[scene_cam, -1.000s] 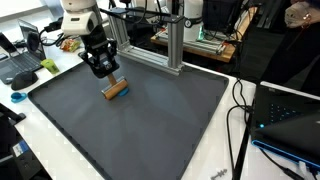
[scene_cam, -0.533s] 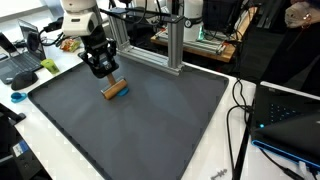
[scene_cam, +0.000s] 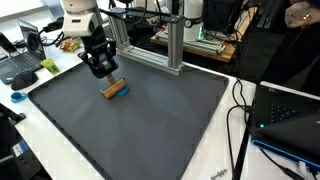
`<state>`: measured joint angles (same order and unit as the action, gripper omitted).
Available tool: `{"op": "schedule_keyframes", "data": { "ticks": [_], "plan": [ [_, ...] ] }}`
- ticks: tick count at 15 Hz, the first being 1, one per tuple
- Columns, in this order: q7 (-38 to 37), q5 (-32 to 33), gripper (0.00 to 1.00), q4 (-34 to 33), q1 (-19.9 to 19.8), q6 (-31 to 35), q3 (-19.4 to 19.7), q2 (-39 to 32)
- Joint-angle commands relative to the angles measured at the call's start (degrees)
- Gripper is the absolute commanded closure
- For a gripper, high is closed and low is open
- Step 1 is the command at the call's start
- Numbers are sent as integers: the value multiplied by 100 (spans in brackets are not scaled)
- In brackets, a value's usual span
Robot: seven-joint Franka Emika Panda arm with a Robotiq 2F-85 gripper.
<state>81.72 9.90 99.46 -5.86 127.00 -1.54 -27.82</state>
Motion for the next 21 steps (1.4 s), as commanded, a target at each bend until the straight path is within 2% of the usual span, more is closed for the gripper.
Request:
{"op": "schedule_keyframes", "data": {
  "ticks": [1, 4, 21],
  "plan": [
    [23, 412, 78, -74, 0, 204, 206, -514],
    [93, 356, 78, -65, -30, 197, 164, -500],
    [1716, -520, 78, 384, -164, 436, -419, -118]
  ]
}}
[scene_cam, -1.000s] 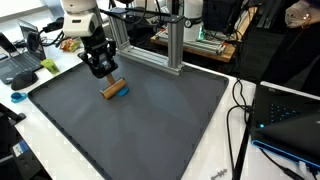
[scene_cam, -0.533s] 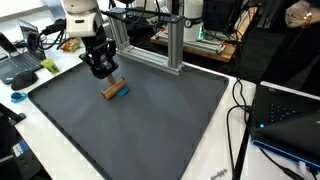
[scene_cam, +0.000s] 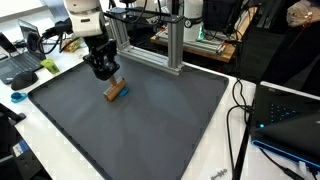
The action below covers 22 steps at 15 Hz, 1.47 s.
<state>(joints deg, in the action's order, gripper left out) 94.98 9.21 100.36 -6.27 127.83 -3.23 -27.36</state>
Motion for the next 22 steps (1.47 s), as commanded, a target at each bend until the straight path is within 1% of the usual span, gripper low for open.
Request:
{"op": "schedule_keyframes", "data": {
  "ticks": [1, 15, 22],
  "plan": [
    [447, -509, 78, 307, -123, 335, -267, -162],
    [951, -1090, 78, 533, -165, 319, -333, -93],
    [1105, -1220, 78, 608, -144, 329, -328, -68]
  ]
}}
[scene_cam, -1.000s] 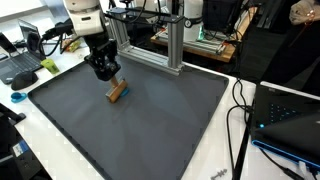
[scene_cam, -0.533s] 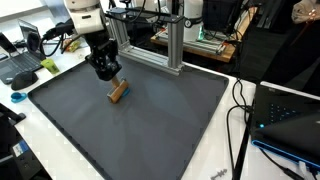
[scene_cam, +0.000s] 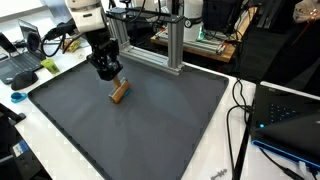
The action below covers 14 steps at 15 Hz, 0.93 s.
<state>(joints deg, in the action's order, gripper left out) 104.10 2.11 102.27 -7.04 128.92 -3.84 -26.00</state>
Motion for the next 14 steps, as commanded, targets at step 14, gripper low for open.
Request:
{"op": "schedule_keyframes", "data": {
  "ticks": [14],
  "plan": [
    [147, -1041, 78, 458, -380, 102, -187, 170]
  ]
}}
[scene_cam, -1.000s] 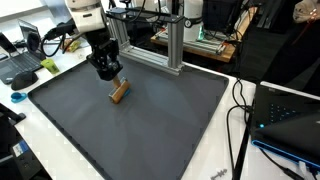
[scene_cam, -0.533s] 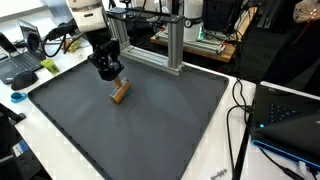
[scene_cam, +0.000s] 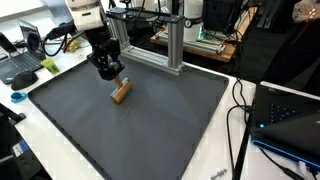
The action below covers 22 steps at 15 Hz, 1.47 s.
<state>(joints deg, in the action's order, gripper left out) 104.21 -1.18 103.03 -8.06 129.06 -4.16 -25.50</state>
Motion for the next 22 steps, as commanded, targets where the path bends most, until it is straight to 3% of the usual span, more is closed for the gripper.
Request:
{"op": "schedule_keyframes", "data": {
  "ticks": [1, 4, 8, 11, 14, 20, 22],
  "plan": [
    [150, -938, 78, 413, -379, 25, -154, 240],
    [167, -1532, 78, 553, -579, 75, -103, 503],
    [-89, -1741, 78, 776, -552, 253, 64, 861],
    [-466, -2021, 78, 807, -511, -99, 90, 1168],
    [-1658, -1990, 78, 629, -338, -593, 225, 1384],
    [-4082, -1478, 78, 444, 3, -556, 450, 1516],
    [-4959, -1030, 78, 365, 167, -436, 507, 1442]
  ]
}}
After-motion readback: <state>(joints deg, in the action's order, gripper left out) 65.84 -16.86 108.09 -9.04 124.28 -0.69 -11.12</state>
